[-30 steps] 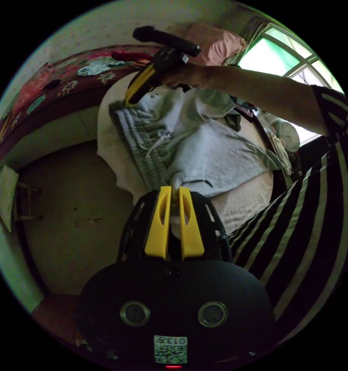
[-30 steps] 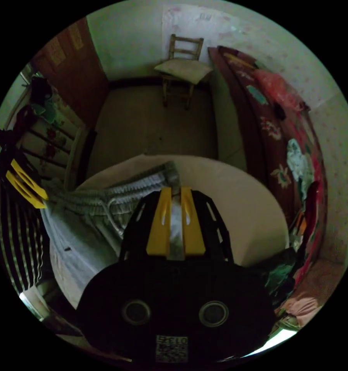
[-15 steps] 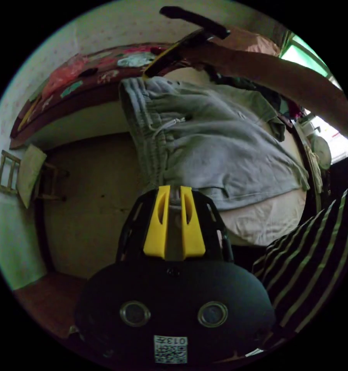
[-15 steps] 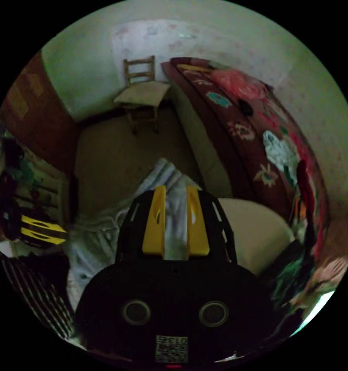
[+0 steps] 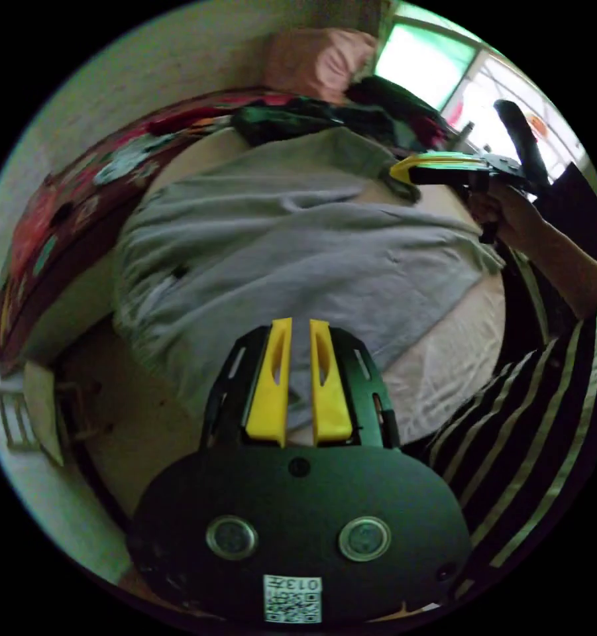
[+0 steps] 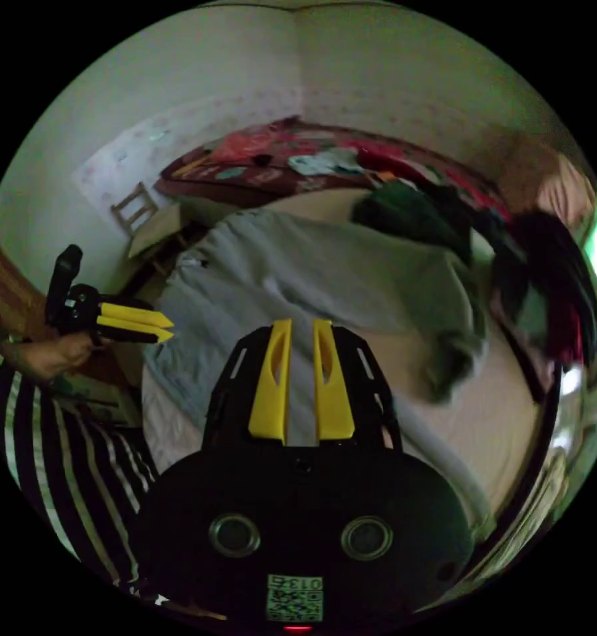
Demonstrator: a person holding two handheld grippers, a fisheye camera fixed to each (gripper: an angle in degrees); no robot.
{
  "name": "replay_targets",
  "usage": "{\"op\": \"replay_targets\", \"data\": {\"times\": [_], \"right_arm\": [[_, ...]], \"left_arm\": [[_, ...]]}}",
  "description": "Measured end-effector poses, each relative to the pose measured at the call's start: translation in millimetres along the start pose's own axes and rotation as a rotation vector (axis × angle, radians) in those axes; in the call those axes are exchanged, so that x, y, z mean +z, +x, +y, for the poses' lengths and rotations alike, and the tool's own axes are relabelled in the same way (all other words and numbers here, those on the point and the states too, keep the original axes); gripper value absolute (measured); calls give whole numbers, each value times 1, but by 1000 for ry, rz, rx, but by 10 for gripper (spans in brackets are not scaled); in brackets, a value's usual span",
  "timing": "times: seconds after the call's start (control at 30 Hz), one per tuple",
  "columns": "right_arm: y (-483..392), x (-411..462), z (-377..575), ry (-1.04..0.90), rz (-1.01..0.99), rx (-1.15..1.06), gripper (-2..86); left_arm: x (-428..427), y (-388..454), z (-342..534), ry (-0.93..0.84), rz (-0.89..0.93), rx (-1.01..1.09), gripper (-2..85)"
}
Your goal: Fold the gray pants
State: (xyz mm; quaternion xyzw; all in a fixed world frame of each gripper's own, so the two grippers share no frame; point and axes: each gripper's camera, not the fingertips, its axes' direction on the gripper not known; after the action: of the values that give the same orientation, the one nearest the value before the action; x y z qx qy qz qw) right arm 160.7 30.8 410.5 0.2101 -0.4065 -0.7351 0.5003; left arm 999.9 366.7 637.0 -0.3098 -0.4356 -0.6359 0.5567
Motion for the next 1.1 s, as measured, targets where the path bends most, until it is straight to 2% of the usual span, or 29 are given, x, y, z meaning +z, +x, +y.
{"op": "replay_targets", "data": {"times": [0.07,0.17,0.3,0.37,0.47,0.67,0.87,1.1], "right_arm": [[67,-27,83,-28,97,167,56],[148,-59,184,-103,248,307,58],[243,-90,290,-211,344,457,74],[295,-107,346,-240,362,518,80],[345,-120,394,-243,380,521,85],[417,-112,455,-295,341,470,91],[443,-95,482,-349,310,340,63],[459,-101,502,-396,321,284,19]], "left_arm": [[15,46,-37,-20,43,121,69],[36,126,-91,-59,96,321,73],[69,234,-157,-96,93,545,88],[85,270,-183,-134,127,592,104],[107,310,-219,-188,134,583,116],[124,341,-270,-272,99,485,76],[124,360,-306,-310,97,424,26],[102,389,-330,-287,42,513,6]]}}
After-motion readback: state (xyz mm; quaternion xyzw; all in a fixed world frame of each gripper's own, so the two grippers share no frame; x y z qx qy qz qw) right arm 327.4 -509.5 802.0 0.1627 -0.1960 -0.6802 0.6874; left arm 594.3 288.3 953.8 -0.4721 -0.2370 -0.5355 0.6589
